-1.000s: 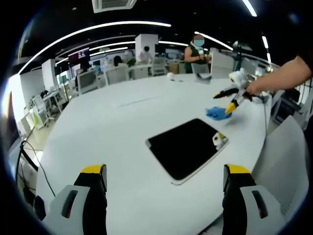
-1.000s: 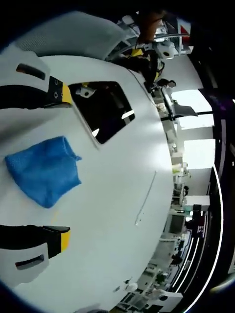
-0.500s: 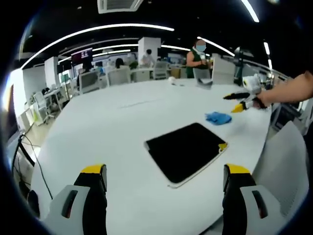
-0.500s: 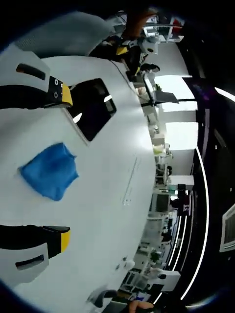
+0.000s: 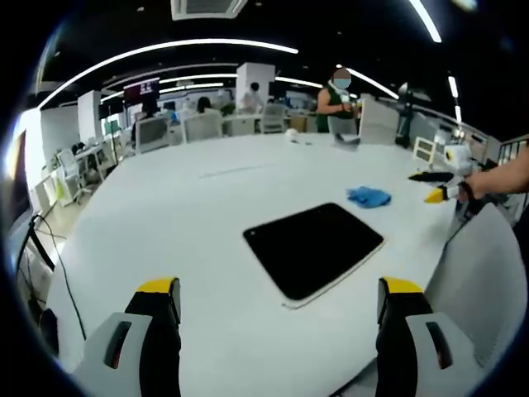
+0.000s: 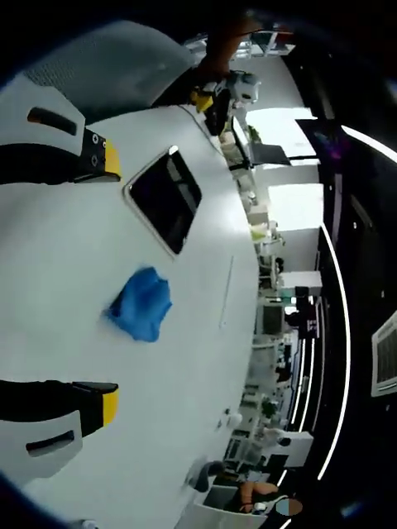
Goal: Wipe the mirror surface with the cleaning cloth until all visible marks leave the cleaned area.
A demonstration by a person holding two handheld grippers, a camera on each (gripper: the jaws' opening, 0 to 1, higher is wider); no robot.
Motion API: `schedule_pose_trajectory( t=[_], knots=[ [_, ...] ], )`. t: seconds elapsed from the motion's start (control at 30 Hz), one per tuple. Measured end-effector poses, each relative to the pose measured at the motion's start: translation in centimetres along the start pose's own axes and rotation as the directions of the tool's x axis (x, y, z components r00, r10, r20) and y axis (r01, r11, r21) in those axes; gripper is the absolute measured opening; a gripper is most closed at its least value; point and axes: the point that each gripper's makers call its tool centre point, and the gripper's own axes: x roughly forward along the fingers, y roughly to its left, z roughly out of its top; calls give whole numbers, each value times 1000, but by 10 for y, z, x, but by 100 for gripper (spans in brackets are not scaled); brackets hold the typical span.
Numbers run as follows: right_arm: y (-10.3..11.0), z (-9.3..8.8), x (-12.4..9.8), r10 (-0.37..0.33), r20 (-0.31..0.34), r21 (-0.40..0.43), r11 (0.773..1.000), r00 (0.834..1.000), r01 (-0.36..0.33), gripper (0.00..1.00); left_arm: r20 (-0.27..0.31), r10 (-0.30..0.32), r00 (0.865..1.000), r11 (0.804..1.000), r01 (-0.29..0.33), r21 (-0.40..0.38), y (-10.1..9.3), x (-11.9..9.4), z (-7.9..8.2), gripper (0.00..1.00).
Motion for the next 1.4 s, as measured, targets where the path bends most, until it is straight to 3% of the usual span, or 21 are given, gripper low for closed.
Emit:
schedule_pose_trajectory(
  t=[0.47, 1.0, 1.4],
  knots=[
    [8, -12, -29, -35, 15, 24, 999, 999, 35, 100, 29, 16, 999, 1000, -16, -15, -4, -15, 5, 100],
    [22, -16, -29, -29, 15, 43, 999, 999, 29, 100, 30, 30, 999, 999, -30, -12, -3, -23, 1, 100],
    [21, -15, -27, -50, 11, 38, 998, 999, 49, 100, 30, 36, 999, 999, -36, -16, -2, -23, -1, 100]
  ],
)
